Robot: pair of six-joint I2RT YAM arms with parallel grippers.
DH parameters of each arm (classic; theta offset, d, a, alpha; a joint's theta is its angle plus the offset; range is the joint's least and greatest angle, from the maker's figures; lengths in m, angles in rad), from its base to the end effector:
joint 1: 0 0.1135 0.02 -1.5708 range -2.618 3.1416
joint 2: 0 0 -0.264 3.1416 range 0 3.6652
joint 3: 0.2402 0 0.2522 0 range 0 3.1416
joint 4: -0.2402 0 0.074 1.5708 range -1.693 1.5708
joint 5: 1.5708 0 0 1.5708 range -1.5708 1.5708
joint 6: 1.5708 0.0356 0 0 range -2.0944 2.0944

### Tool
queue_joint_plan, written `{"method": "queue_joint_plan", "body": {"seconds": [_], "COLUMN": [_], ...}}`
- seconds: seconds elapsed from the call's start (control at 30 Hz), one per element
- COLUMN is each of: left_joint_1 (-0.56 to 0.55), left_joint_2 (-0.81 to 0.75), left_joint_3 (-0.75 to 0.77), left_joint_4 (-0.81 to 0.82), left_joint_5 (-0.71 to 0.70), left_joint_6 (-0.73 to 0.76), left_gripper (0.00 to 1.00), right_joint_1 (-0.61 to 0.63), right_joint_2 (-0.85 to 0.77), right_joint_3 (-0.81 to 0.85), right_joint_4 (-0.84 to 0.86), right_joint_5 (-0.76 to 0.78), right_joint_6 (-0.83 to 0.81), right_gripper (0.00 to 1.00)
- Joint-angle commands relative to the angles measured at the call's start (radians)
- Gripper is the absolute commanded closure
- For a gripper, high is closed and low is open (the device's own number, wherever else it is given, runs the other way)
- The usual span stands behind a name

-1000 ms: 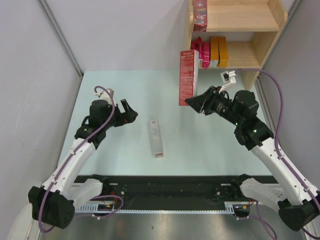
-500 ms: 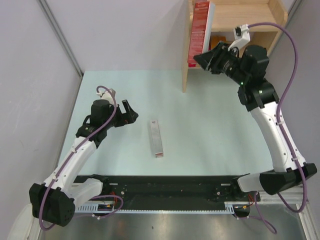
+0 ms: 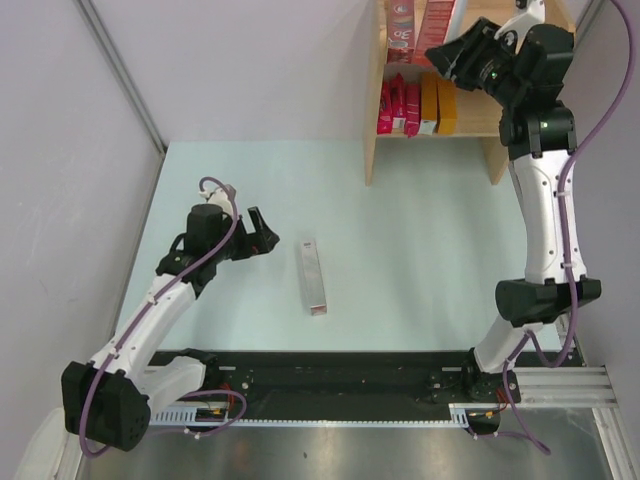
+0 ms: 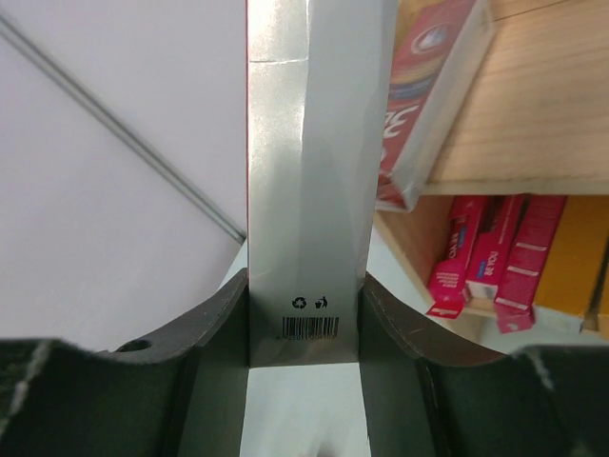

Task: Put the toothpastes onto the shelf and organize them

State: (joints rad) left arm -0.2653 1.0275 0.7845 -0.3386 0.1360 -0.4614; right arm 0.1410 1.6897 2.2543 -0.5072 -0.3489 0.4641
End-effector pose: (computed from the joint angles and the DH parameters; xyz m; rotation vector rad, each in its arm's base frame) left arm 0.2178 -0.0642 0.2788 -0.1349 2.1969 -0.5616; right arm 0.3284 0.0589 0.5636 -0.0359 1.5633 0.7437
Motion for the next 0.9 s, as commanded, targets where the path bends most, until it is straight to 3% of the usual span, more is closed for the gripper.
{"method": "queue_joint_plan", "body": {"seconds": [0.0, 0.23, 0.87], "left_joint_1": [-0.006, -0.008, -0.017], "left_joint_2": [-0.010, -0.021, -0.017], "left_joint_3": [-0.022, -0.083, -0.117], "left_joint_4": [0.032, 0.064, 0.078], "left_joint_5": [0.025, 0.042, 0.053], "left_joint_6": [0.015, -0.005, -0.010], "left_gripper": [0.00, 0.00, 0.00], "right_joint_1": [-0.070, -0.133, -0.133], "right_joint_2": [0.079, 0.189, 0.393], "right_joint_3": [0.152, 0.244, 0.357], "right_joint_4": [0.035, 0.055, 0.142], "right_joint_5": [-0.061, -0.070, -0.130], "right_joint_6": [0.060, 0.103, 0.209], "right_gripper": [0.79, 0.79, 0.76]}}
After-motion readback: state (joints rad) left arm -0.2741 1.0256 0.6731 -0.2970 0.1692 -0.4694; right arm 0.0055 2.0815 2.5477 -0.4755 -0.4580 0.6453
